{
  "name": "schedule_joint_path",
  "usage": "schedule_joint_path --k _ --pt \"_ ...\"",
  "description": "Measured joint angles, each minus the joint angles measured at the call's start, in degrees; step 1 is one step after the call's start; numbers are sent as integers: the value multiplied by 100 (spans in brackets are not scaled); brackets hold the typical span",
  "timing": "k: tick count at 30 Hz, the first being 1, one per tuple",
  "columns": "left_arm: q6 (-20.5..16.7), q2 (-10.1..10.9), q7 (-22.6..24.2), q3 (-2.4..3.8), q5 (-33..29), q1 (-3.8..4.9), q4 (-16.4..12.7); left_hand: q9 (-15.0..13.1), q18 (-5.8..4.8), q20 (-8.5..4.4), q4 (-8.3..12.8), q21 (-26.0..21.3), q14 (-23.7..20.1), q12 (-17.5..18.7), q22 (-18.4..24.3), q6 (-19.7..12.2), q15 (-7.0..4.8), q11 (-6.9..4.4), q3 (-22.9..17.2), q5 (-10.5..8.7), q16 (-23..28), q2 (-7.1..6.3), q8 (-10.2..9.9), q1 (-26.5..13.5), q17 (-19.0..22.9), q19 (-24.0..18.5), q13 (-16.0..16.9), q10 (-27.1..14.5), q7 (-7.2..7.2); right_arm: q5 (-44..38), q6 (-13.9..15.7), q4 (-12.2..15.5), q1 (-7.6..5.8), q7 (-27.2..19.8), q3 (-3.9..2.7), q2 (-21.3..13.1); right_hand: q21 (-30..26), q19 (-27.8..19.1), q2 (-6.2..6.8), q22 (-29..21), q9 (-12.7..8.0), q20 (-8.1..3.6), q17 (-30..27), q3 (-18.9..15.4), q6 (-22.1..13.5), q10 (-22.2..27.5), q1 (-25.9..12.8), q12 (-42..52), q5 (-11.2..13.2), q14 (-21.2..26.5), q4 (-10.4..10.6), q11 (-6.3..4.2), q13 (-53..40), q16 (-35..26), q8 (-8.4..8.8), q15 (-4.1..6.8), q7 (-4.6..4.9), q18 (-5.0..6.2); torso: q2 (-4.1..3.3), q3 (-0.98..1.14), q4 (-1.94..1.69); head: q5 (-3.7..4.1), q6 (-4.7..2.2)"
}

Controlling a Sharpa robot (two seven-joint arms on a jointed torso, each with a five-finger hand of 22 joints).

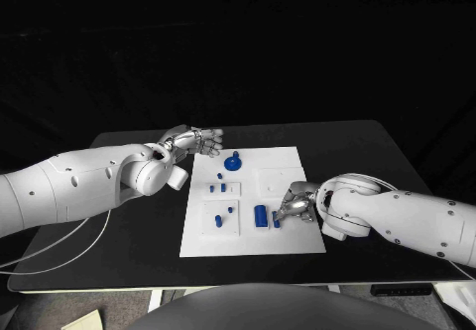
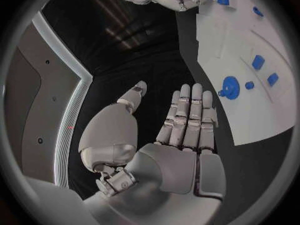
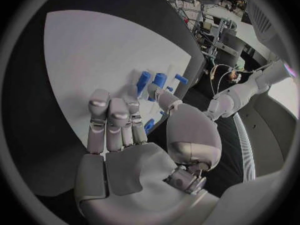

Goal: Assemble the parts on the task board

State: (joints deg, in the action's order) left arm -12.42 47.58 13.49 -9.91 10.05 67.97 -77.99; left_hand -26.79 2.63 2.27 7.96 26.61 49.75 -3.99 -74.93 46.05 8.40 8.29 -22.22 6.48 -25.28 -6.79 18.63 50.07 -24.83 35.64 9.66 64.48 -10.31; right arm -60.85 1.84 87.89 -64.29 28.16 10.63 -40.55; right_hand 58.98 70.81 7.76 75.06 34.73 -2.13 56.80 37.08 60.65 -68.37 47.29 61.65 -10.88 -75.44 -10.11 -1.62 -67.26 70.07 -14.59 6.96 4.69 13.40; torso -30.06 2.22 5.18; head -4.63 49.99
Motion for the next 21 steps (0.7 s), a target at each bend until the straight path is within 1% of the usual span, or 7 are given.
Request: schedule_joint_path --k 7,10,11,12,15,18,21 --pt "0 5 -3 0 1 0 -1 0 -1 0 0 0 0 0 0 0 0 0 0 0 0 0 0 0 -5 0 0 0 0 2 -2 8 0 -9 0 -24 0 -14 8 0 0 -9 0 -15 0 1 -52 -4 67 20 49 0 0 0 0 20 0 0 2 0 -1 -1 0" --pt "0 6 -5 0 2 0 -1 0 -2 0 0 0 0 0 0 0 0 0 0 0 1 0 0 0 -5 0 0 0 0 18 -2 33 0 -49 0 -86 0 -31 86 0 0 -12 0 -3 0 1 -130 -4 196 22 145 1 0 0 0 21 0 1 3 0 -1 0 0" --pt "0 8 -6 0 2 0 -2 0 -2 0 0 0 0 0 0 0 0 0 0 0 22 0 0 0 -5 0 0 0 0 31 -2 47 0 -65 0 -115 0 -31 129 0 0 -12 -5 12 0 1 -151 -5 319 22 204 1 0 0 0 21 -1 1 4 0 -2 -1 0" --pt "0 9 -6 0 2 0 -2 0 -2 0 0 0 0 0 0 0 0 0 0 0 22 0 0 0 -5 0 0 0 0 45 -5 60 0 -83 0 -142 0 -29 224 0 0 -14 -7 33 0 1 -154 -5 485 22 275 1 0 0 0 21 -1 2 4 0 -2 -4 0" --pt "1 15 -9 0 2 0 -3 0 -3 0 0 0 0 0 1 0 0 0 0 0 22 0 0 0 -8 0 0 0 0 94 -36 109 0 -145 0 -214 -2 -8 343 0 0 -34 -7 11 0 1 -174 -5 644 22 379 1 0 1 0 21 -1 2 4 0 -2 -13 0" --pt "1 17 -10 0 3 0 -2 -1 -4 0 0 0 0 0 1 0 0 0 0 0 22 0 0 0 -10 0 1 0 0 130 -95 162 0 -199 0 -266 -2 -39 294 0 16 -65 -7 -312 1 1 -223 -5 594 22 210 1 -9 1 0 21 -1 1 4 1 -1 -14 0" --pt "1 17 -11 -1 3 0 -1 -1 -5 0 0 0 0 0 1 0 0 0 0 0 22 0 0 0 -10 0 0 0 0 154 -169 189 0 -237 0 -301 -2 -51 231 0 19 -76 -5 -400 1 2 -154 -5 729 22 97 1 -11 1 0 21 -2 1 4 2 -1 -14 0"
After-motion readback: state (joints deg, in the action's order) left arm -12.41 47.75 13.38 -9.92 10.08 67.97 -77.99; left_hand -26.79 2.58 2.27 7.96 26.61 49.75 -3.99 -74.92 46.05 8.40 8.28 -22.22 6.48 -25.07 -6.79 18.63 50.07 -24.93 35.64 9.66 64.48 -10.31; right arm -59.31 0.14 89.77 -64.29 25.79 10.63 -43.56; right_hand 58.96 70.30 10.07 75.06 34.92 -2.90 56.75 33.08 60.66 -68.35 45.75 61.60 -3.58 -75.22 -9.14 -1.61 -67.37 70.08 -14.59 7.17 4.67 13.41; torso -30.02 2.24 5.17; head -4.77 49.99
